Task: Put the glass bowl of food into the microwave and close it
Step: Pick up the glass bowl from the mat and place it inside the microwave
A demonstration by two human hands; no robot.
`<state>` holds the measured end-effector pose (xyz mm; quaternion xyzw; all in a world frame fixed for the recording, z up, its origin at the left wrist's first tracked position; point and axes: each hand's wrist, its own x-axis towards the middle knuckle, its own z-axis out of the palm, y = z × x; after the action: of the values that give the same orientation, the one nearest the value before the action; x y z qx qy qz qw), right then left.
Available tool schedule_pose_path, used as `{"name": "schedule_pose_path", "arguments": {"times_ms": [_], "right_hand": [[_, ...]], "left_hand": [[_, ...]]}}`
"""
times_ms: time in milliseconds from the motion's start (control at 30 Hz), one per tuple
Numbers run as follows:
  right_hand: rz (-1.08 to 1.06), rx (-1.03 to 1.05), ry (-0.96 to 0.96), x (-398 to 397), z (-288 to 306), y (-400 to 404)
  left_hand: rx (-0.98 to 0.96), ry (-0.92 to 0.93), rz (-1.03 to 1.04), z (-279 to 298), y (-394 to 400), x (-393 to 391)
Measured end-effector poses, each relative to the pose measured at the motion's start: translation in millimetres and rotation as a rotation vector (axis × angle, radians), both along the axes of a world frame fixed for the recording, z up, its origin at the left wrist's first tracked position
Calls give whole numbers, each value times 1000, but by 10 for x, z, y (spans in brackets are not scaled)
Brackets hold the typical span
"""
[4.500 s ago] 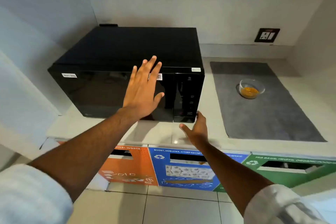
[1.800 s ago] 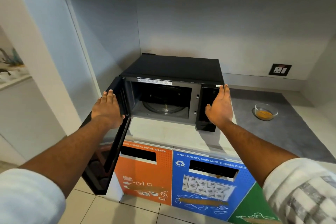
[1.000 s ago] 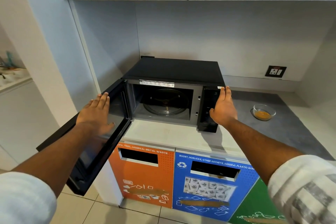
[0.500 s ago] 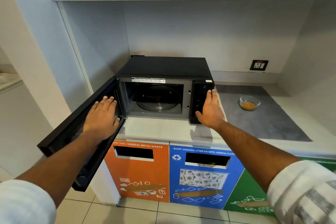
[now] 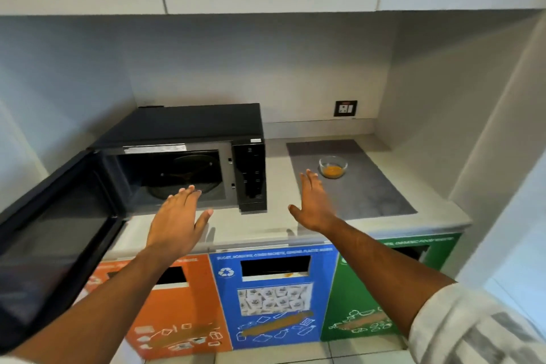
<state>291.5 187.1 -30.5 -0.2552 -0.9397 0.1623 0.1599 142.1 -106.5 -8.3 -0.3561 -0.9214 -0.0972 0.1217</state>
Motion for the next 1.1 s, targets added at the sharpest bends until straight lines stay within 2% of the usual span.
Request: {"name": "schedule_pose_path", "arguments": {"times_ms": [333,500,667,900,1100], "right_hand": [[-36,-67,-46,755,-222,1262],[-84,-164,-41,847,-352,1852],[-142,-339,46,748,-590,2275],[-282,-603,260,244,-982,2756],[-319,-732,392,-256,-1337,3237]], "left_hand": [[126,-258,-35,-126,1660,744],[154,-378,-31,-285,2345,979],[290,-560,-7,-533,2868,968],[695,-932,136,-971,3696,594],[772,-1003,98,-1397,4361,201]]}}
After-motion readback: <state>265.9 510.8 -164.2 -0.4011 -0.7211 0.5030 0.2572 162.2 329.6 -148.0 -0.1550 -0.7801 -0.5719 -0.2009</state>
